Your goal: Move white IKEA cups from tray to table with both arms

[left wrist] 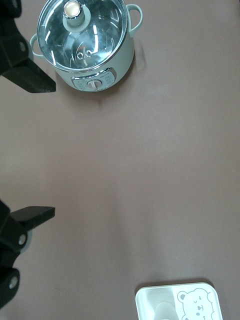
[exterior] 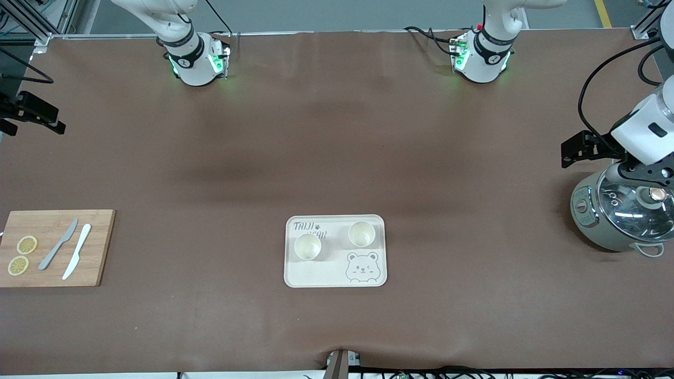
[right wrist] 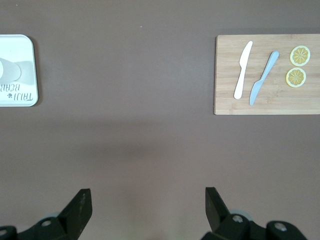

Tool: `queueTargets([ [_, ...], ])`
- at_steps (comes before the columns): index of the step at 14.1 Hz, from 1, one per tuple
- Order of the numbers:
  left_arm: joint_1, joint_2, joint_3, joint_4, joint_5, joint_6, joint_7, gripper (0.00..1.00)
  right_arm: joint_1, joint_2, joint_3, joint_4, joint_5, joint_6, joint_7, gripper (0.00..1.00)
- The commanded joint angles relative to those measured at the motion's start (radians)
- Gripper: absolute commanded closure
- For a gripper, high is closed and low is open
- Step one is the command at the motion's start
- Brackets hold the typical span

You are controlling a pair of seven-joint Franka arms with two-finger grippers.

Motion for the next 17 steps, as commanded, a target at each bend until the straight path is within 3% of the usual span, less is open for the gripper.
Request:
queueTargets([
  [1, 0.005, -0.002, -0.004, 0.005, -0.015, 0.001, 0.026, 0.0, 0.006, 0.015, 0.0, 0.027, -0.011, -0.01, -0.007, 0.0],
  [6, 0.002, 0.0, -0.005, -0.007, -0.018, 0.002, 0.027, 0.0, 0.011, 0.015, 0.0, 0.027, -0.013, -0.01, -0.007, 0.0],
  [9, 0.02, -0.044, -0.004, -0.174, -0.095, 0.117, 0.026, 0.0, 0.011, 0.015, -0.001, 0.027, -0.013, -0.011, -0.007, 0.0],
  [11, -0.003, -0.023, -0.005, -0.202, -0.096, 0.179, 0.0, 0.0, 0.011, 0.015, 0.0, 0.027, -0.013, -0.01, -0.007, 0.0],
  [14, -0.093, 0.11, -0.018, -0.12, -0.081, 0.205, -0.181, 0.0, 0.011, 0.016, 0.0, 0.027, -0.013, -0.008, -0.007, 0.0],
  [17, -0.19, 0.326, -0.007, 0.096, -0.058, 0.207, -0.37, 0.0, 0.011, 0.016, -0.001, 0.027, -0.013, -0.016, -0.007, 0.0],
])
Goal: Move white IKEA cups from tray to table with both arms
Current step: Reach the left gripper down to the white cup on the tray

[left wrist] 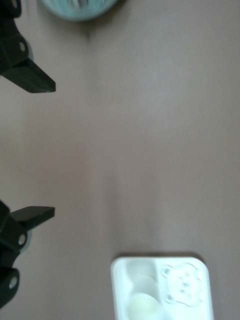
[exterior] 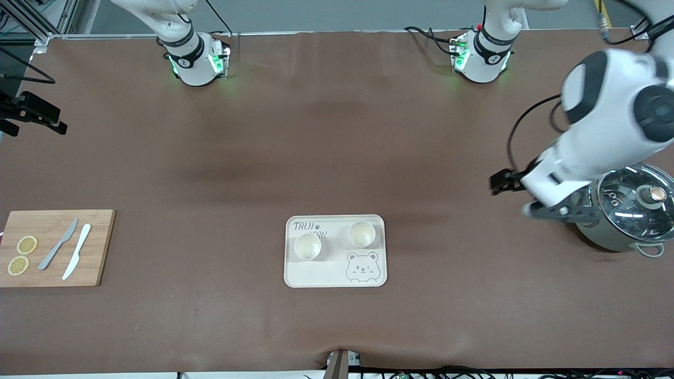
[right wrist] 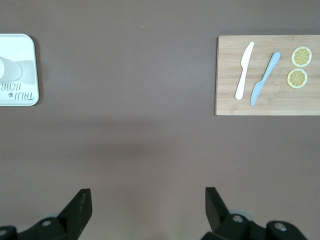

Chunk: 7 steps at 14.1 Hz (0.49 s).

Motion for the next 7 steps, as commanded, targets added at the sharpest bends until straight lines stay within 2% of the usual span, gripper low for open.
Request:
queueTargets([
  [1, -0.069, 0.214, 0.011, 0.223, 0.042, -0.02, -0.127, 0.0, 0.005, 0.014, 0.0, 0.024, -0.013, -0.016, -0.007, 0.0],
  [3, -0.111, 0.289, 0.013, 0.244, 0.044, 0.042, -0.197, 0.0, 0.004, 0.019, -0.001, 0.025, -0.014, -0.016, -0.007, 0.0],
  [7, -0.187, 0.372, 0.013, 0.248, 0.042, 0.193, -0.36, 0.0, 0.039, 0.039, 0.0, 0.025, -0.014, -0.007, 0.014, 0.0],
])
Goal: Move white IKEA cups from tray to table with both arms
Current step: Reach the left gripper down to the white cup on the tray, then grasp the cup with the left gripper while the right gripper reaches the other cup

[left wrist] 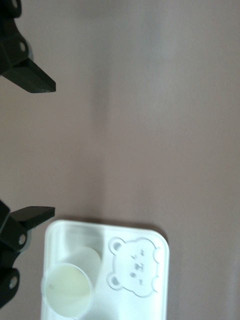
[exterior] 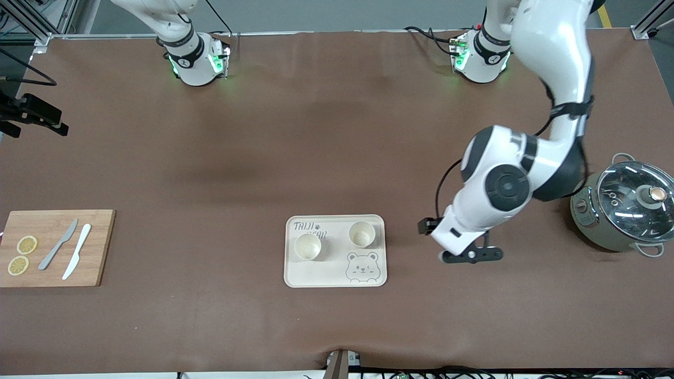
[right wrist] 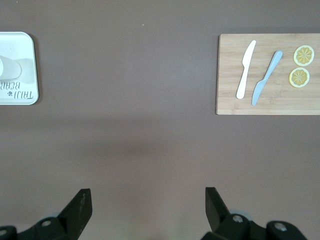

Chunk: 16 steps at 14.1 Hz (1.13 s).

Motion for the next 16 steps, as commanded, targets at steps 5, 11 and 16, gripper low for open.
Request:
queueTargets([
  [5, -0.113, 0.088, 0.007, 0.045, 0.016, 0.131, -0.141, 0.0, 0.104, 0.077, 0.0, 0.025, -0.01, 0.091, 0.157, 0.0],
  [11, -0.166, 0.171, 0.008, 0.042, 0.017, 0.234, -0.224, 0.0, 0.32, 0.284, 0.0, 0.051, -0.001, 0.392, 0.451, 0.0],
  [16, -0.179, 0.214, 0.015, 0.04, 0.022, 0.277, -0.236, 0.0, 0.464, 0.496, 0.0, 0.209, -0.001, 0.392, 0.577, 0.0],
])
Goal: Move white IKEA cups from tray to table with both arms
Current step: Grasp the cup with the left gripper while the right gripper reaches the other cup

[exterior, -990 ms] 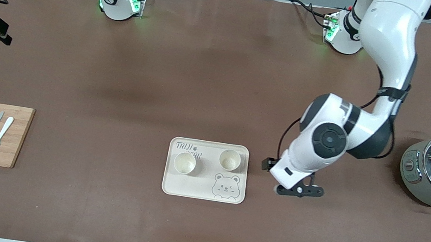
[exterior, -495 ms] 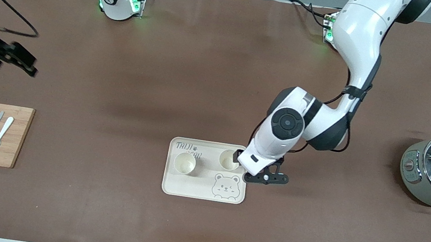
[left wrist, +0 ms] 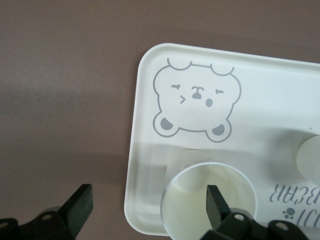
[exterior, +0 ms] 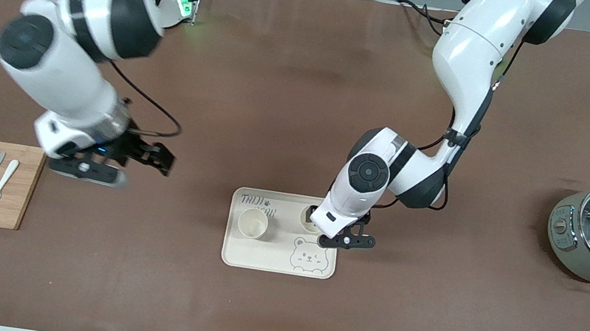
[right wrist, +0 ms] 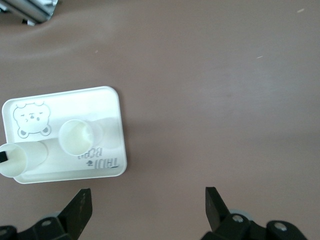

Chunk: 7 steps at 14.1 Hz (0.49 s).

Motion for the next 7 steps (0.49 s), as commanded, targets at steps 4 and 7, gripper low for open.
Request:
queueTargets([
  [4, -0.023, 0.046, 0.011, 0.02, 0.022, 0.075, -0.049, 0.0, 0.066, 0.2, -0.005, 0.223, 0.011, -0.149, 0.018, 0.0],
  [7, -0.027, 0.049, 0.013, 0.019, 0.039, 0.075, -0.051, 0.0, 0.075, 0.251, -0.005, 0.239, 0.087, -0.106, 0.018, 0.0],
])
